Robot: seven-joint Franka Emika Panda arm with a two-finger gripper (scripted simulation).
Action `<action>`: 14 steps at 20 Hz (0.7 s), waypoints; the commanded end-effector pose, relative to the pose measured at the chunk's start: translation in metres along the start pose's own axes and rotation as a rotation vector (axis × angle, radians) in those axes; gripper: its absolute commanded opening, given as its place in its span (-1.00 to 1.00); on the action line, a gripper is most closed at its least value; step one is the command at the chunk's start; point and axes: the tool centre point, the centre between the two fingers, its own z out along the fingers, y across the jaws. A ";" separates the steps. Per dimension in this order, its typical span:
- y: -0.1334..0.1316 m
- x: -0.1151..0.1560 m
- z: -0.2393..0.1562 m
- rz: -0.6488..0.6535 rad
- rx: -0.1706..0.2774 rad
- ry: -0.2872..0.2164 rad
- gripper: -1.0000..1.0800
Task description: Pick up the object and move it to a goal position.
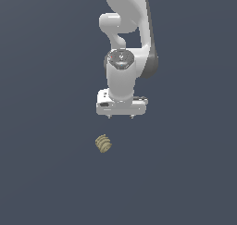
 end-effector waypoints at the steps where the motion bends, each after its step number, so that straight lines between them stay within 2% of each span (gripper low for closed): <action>1: 0.000 0.000 0.000 0.000 0.000 0.000 0.92; 9: -0.029 0.004 -0.013 -0.056 -0.009 0.022 0.92; 14: -0.028 0.004 -0.013 -0.059 -0.010 0.022 0.92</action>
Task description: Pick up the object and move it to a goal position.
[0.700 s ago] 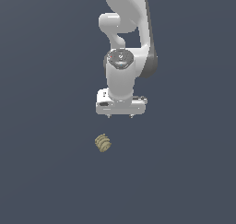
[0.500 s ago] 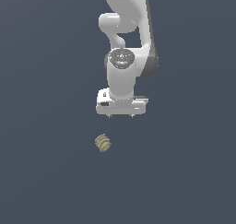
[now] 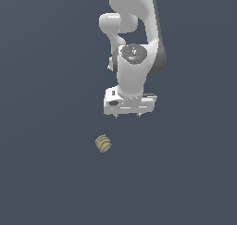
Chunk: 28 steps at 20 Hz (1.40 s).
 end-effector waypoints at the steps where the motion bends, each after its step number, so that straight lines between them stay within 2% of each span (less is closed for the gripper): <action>1: 0.002 0.001 0.001 -0.005 -0.001 0.000 0.92; 13: 0.023 0.018 0.014 -0.126 -0.003 0.000 0.92; 28: 0.082 0.053 0.052 -0.428 -0.005 -0.001 0.92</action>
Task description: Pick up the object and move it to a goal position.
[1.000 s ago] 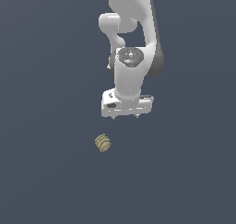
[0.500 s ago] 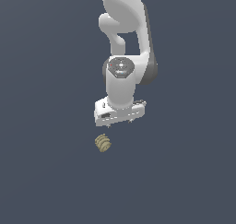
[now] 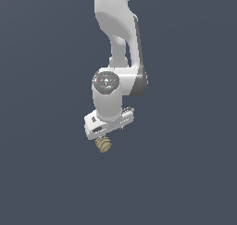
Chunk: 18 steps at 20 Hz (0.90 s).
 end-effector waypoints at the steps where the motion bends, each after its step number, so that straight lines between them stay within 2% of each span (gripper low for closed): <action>1: 0.011 0.001 0.007 -0.050 0.000 0.001 0.92; 9: 0.037 0.000 0.023 -0.159 0.001 0.002 0.92; 18: 0.046 0.000 0.029 -0.202 0.002 0.003 0.92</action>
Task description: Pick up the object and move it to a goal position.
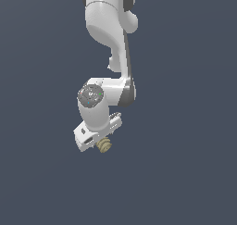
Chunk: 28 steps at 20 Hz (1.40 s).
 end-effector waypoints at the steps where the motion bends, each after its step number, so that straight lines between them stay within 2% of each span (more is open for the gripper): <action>1: 0.000 0.000 0.000 0.000 0.000 0.000 0.92; 6: 0.000 0.000 0.010 -0.001 0.000 0.000 0.92; 13: -0.001 -0.001 0.046 -0.004 0.000 0.000 0.92; 19: 0.000 0.000 0.050 -0.005 0.000 0.000 0.92; 20: 0.000 0.000 0.050 -0.005 0.000 0.000 -1.00; 28: 0.000 0.000 0.050 -0.005 0.000 0.000 -1.00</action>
